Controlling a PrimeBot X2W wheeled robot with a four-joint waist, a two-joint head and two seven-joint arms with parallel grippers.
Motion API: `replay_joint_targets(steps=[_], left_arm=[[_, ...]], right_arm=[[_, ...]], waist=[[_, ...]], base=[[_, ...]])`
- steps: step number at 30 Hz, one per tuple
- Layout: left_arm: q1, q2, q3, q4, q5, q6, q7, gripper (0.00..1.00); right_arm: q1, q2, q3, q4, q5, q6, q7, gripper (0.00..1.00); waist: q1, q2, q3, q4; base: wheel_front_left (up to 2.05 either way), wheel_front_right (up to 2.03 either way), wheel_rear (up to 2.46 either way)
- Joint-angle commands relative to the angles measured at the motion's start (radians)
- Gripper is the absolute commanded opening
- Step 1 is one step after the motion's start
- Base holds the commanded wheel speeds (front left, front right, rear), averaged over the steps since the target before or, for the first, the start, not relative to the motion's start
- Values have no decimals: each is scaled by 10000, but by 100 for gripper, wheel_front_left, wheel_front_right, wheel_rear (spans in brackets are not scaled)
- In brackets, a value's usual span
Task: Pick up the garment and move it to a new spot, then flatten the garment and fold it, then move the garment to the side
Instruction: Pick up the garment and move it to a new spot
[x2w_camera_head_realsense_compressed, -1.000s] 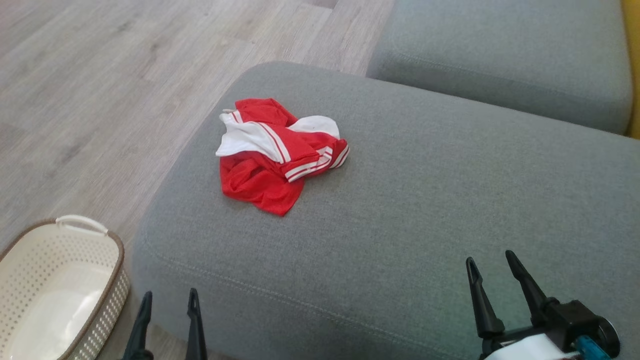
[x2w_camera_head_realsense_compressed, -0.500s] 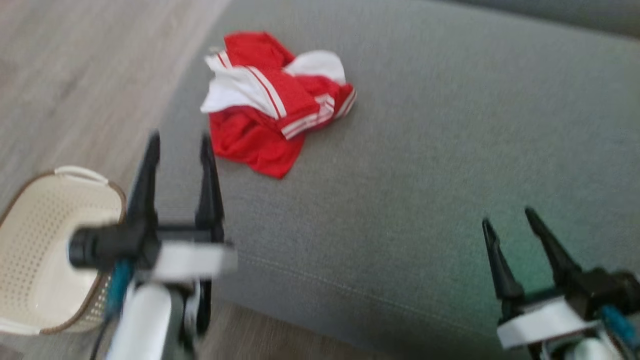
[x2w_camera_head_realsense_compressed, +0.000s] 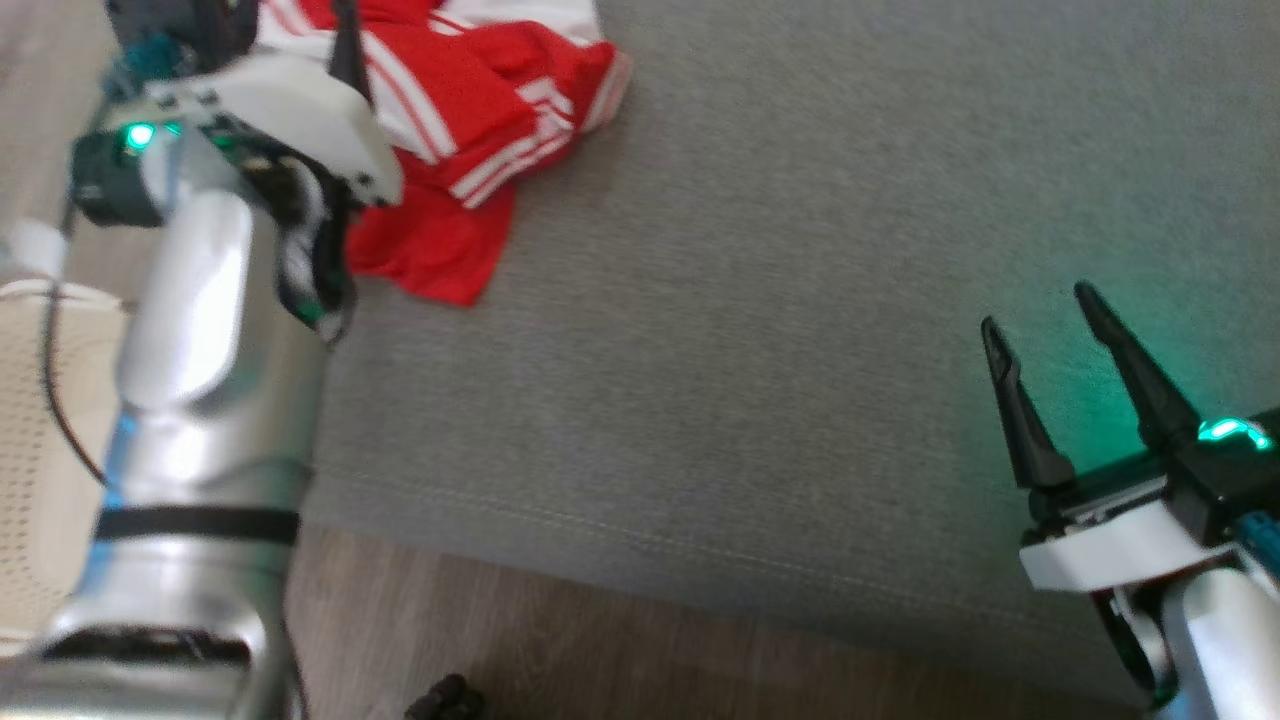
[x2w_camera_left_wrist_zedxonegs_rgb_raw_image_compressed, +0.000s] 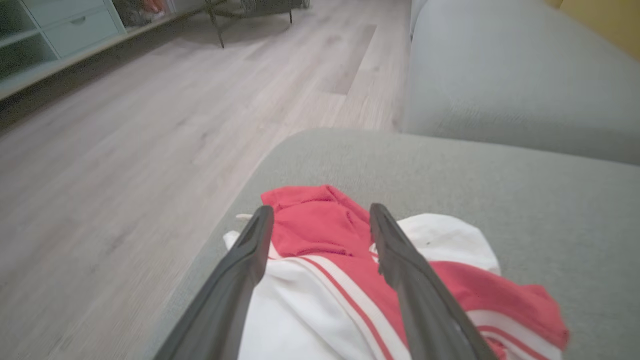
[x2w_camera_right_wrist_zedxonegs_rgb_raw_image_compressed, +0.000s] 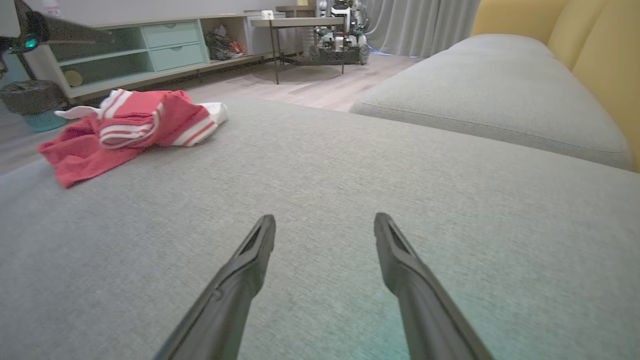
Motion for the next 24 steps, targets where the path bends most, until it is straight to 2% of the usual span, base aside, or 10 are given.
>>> replay_joint_targets(steps=[1, 2, 9, 14, 15, 16, 24], left_arm=[[-414, 581, 492, 379, -194, -82, 251, 100], [-414, 581, 492, 379, -194, -82, 251, 100], [-1351, 1031, 589, 3151, -513, -472, 1477, 100], [-1497, 1099, 461, 4337, -606, -805, 2002, 100], [-1486, 1065, 496, 4506, -701, -918, 2044, 42], [-1485, 1065, 497, 4629, -743, -1011, 2008, 0], [-1507, 1218, 316, 4652, -656, -1418, -102, 0]], right_arm=[[-128, -142, 263, -388, -2, -4, -65, 100], [-128, -142, 263, -388, -2, -4, -65, 100], [-425, -228, 166, -517, 23, -4, -65, 100], [-525, -197, 133, -540, 10, -4, -65, 100], [-553, -177, 143, -524, 8, -4, -65, 100], [-575, -156, 158, -499, 7, -4, -65, 100], [-601, 103, 376, -296, 34, -4, -65, 100]], waist=[[-3, 0, 473, -513], [-3, 0, 473, -513], [-3, 0, 877, -981], [-3, 0, 921, -1100], [-3, 0, 895, -1124], [-3, 0, 860, -1146], [-3, 0, 99, -1335]], base=[[0, 0, 0], [0, 0, 0], [0, 0, 0], [0, 0, 0], [0, 0, 0], [0, 0, 0], [0, 0, 0]])
